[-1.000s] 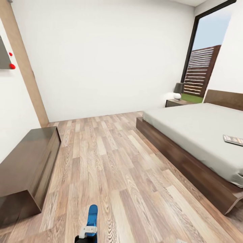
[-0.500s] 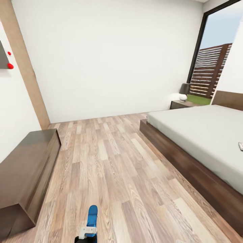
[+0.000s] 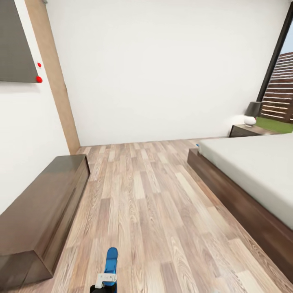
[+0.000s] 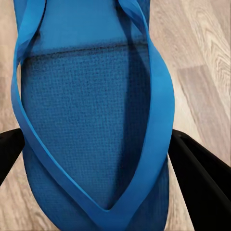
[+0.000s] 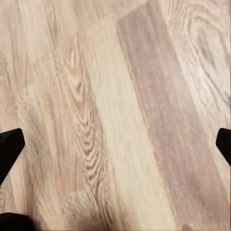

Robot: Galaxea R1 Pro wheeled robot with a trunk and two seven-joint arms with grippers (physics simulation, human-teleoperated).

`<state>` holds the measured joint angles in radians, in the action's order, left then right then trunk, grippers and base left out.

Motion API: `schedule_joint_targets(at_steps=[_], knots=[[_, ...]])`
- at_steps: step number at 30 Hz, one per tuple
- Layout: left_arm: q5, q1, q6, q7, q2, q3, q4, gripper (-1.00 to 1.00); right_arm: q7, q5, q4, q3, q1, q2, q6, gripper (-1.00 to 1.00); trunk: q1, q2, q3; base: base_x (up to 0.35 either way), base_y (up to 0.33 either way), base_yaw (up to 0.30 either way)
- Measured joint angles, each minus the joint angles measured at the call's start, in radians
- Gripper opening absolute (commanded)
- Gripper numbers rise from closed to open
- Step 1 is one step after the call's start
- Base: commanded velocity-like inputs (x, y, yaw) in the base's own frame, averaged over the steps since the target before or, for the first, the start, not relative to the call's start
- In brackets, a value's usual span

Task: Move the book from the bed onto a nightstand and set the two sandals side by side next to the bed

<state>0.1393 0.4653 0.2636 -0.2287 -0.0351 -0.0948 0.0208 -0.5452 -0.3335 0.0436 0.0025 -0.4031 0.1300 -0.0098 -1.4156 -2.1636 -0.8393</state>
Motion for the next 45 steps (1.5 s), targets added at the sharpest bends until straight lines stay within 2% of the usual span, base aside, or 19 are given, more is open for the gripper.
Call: schedule_joint_targets(at_steps=[45], knots=[[0.0, 0.0, 0.0, 0.0, 0.0, 0.0, -0.001, -1.0, -0.001, 0.0, 0.0, -0.001, 0.0, 0.0, 0.0, 1.0, 0.0, 0.0, -0.002, 0.333, 0.0, 0.011]])
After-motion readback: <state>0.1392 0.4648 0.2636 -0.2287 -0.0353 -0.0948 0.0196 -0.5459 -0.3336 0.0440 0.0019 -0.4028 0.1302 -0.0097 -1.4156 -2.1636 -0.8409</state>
